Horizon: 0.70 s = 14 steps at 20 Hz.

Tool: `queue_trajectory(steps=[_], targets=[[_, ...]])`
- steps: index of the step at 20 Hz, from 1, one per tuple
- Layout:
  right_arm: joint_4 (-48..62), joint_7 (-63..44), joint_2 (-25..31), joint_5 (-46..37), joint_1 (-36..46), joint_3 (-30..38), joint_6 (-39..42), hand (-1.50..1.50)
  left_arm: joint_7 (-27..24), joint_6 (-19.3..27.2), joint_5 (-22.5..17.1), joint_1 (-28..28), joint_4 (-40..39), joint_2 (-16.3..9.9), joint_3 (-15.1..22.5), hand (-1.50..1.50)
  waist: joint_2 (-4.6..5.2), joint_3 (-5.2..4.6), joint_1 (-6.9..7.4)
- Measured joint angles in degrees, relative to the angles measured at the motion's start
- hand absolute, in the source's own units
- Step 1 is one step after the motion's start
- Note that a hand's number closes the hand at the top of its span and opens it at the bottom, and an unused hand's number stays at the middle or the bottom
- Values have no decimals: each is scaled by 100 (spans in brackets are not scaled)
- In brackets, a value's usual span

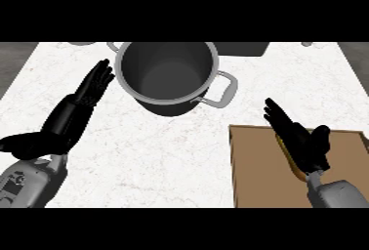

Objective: Pick the pear from the tray and place it in the pot

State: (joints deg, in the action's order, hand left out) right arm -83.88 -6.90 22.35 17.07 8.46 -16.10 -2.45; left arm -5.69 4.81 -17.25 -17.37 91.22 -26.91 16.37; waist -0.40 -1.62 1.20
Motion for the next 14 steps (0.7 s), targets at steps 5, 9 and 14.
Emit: queue_trajectory(steps=[5, 9, 14], targets=[[-267, 392, 607, -458, 21, -246, 656, 150, 296, 61, -7, 460, -522, 134, 99, 0, 31, 116, -98], [-540, 1089, 1216, -1502, 280, -15, 187, -150, 676, 105, -90, 877, -934, 229, 248, 0, -18, 133, -257], [-1042, 2940, 769, -1738, -226, 336, -684, -150, 908, 73, -216, 1135, -1145, 285, 275, 0, -9, 175, -355]])
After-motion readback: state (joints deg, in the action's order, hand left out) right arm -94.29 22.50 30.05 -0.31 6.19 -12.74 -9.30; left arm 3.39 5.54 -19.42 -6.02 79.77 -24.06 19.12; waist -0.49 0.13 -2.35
